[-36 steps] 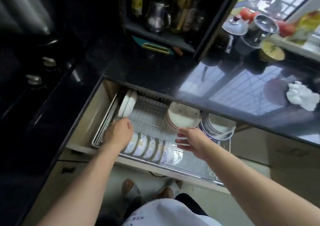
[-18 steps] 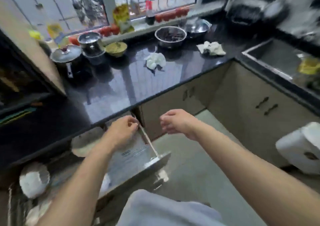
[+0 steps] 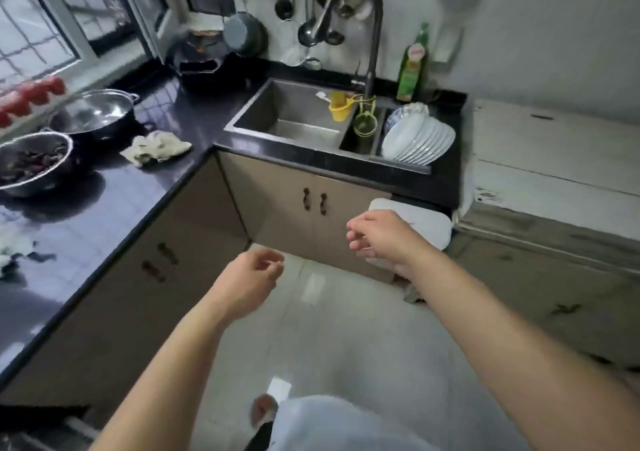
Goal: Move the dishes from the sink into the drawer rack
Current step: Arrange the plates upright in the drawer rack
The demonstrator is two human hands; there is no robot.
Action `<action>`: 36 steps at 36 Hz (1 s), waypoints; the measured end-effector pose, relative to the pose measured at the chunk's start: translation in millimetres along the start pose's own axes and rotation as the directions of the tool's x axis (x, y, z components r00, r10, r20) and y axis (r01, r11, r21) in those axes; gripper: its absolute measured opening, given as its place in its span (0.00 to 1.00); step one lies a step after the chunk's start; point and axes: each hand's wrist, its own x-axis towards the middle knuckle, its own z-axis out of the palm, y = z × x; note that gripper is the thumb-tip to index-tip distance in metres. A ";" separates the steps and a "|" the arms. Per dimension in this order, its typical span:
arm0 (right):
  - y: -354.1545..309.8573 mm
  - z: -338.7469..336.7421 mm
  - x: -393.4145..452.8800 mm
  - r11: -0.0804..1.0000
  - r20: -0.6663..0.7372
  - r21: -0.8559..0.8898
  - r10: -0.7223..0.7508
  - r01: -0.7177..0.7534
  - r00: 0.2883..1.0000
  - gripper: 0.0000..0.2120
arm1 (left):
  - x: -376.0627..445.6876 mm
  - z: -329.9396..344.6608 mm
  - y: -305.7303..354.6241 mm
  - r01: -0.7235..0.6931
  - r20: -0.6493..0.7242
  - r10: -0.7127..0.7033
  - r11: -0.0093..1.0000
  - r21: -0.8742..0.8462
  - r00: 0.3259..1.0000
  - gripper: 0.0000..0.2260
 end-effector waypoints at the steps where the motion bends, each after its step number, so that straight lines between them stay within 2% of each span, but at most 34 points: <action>1: 1.7 -8.5 3.0 1.000 -0.016 0.007 0.011 -0.011 1.000 0.08 | 6.5 5.2 6.9 -0.004 0.014 0.004 1.000 0.003 1.000 0.05; 5: -1.3 -50.1 34.6 0.999 -0.055 0.031 0.040 -0.038 0.998 0.06 | 51.5 31.9 40.0 -0.040 0.072 0.038 0.999 0.017 0.997 0.05; 9: -19.4 -82.4 80.1 1.000 -0.104 0.016 0.020 -0.019 0.994 0.08 | 102.1 44.2 67.4 -0.066 0.136 0.062 0.998 0.024 0.989 0.06; 15: -43.6 -127.3 131.7 1.000 -0.080 -0.027 -0.006 0.004 0.997 0.08 | 196.2 50.1 106.4 -0.079 0.157 0.079 0.997 -0.005 0.984 0.05; 18: -47.7 -163.6 161.8 1.000 -0.124 -0.018 0.001 -0.003 0.992 0.06 | 245.0 60.9 141.1 -0.090 0.196 0.094 0.995 -0.030 0.976 0.06; 22: -37.8 -212.3 191.6 0.996 -0.211 0.076 0.068 -0.053 0.975 0.07 | 289.2 89.2 193.2 -0.161 0.278 0.144 0.986 0.041 0.950 0.06; 28: -32.7 -266.1 242.6 0.983 -0.208 0.175 0.097 -0.060 0.973 0.08 | 343.0 130.5 251.5 -0.250 0.367 0.179 0.956 0.156 0.913 0.08; 33: -31.8 -310.1 294.7 0.977 -0.121 0.203 0.099 -0.073 0.988 0.07 | 408.6 186.5 291.2 -0.233 0.349 0.122 0.925 0.299 0.929 0.08; 36: -26.4 -336.4 318.3 0.977 -0.077 0.194 0.109 -0.092 0.991 0.07 | 445.6 209.4 320.3 -0.212 0.294 0.102 0.904 0.370 0.950 0.14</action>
